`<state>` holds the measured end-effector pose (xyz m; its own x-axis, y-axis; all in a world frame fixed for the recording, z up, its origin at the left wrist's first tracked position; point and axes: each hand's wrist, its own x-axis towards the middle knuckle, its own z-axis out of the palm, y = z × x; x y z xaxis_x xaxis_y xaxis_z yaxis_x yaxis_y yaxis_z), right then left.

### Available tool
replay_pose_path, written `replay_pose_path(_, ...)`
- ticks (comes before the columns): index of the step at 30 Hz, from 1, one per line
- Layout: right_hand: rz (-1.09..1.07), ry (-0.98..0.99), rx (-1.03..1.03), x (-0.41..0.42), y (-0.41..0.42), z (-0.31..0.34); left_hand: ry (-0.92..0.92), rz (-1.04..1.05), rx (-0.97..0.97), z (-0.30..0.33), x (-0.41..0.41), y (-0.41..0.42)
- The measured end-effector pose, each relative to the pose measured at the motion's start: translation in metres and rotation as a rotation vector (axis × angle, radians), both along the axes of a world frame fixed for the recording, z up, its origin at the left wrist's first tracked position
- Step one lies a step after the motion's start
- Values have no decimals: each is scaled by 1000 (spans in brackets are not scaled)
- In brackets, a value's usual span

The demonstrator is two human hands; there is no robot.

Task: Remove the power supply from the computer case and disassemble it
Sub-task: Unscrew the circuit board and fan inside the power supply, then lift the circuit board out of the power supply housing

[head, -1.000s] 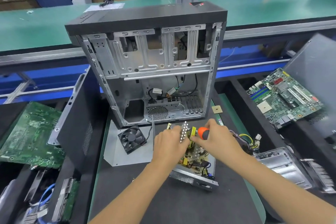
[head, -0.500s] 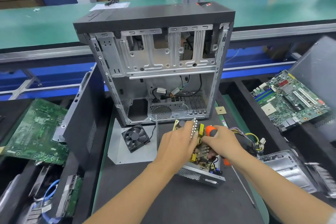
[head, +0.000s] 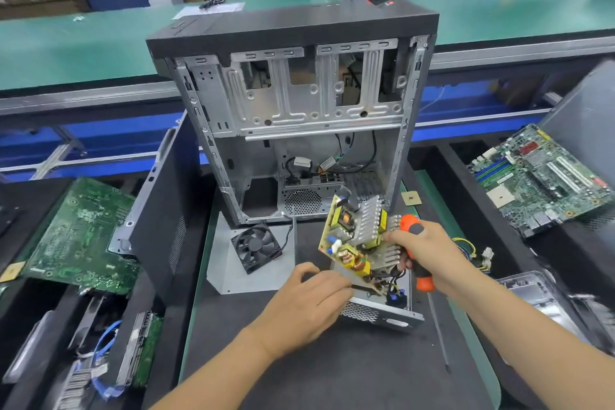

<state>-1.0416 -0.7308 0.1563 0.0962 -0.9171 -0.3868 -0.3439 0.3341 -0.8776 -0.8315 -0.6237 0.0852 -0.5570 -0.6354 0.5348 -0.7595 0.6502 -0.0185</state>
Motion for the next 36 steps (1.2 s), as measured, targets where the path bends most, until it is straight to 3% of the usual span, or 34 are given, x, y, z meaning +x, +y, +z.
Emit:
replay_pose_path(11,-96,-399,110,-31,-18,32,-65,25,164,-1,7,-4)
replay_pose_path(15,-159,-384,72,-59,-28,46,-224,81,182,14,15,-19)
replay_pose_path(19,-152,-365,54,-78,-32,49,-400,328,234,39,16,-39)
replay_pose_path(25,-145,-326,48,-81,-31,48,-120,743,506,48,-15,-50)
replay_pose_path(29,-89,-197,0,-75,-32,49,116,754,887,34,-31,-52)
replay_pose_path(33,-3,-68,-95,-69,-36,54,269,780,906,35,-27,-66)
replay_pose_path(36,69,30,-169,-65,-38,62,248,784,890,37,-17,-67)
